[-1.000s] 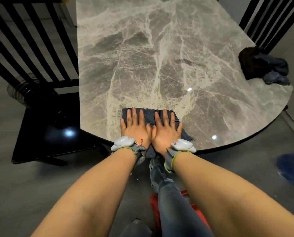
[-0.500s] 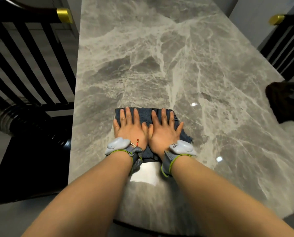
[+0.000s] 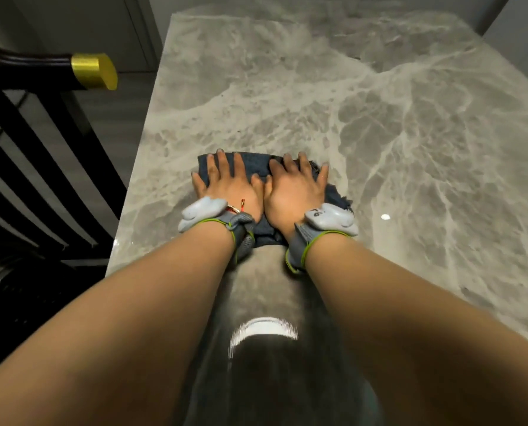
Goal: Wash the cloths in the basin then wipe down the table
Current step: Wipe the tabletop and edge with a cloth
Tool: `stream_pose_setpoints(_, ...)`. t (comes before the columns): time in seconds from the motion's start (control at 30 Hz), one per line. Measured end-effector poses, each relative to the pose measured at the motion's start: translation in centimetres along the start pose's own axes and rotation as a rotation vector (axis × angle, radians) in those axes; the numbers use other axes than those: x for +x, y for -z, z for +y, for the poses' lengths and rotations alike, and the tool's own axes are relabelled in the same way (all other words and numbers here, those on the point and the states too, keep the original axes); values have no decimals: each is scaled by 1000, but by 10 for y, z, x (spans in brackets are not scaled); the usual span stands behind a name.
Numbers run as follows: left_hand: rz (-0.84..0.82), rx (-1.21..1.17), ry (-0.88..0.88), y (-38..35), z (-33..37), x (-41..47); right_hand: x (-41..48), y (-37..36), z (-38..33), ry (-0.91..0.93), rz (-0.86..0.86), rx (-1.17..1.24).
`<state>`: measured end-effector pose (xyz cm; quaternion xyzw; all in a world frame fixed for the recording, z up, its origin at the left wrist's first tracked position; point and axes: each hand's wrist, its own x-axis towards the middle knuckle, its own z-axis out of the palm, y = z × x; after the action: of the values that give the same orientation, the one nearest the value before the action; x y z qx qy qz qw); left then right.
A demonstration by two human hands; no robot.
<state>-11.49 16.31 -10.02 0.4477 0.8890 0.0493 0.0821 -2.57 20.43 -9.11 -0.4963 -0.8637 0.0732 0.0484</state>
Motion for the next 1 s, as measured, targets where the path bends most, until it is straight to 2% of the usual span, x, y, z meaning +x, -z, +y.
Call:
stream_pose_setpoints(0.27, 28, 11, 80, 11, 7, 138, 144, -6, -8, 70, 6, 32)
stream_pose_setpoints(0.47, 72, -3, 178, 14, 7, 203, 217, -11, -19, 173, 135, 41)
stream_pose_setpoints(0.63, 158, -8, 109, 16, 12, 197, 222, -16, -15, 210, 61, 49)
stream_pose_setpoints(0.83, 65, -16, 72, 11, 8, 159, 182, -13, -3, 187, -130, 60)
stream_pose_setpoints(1.0, 6, -29, 46, 8, 7, 101, 124, -12, 4, 152, -152, 62)
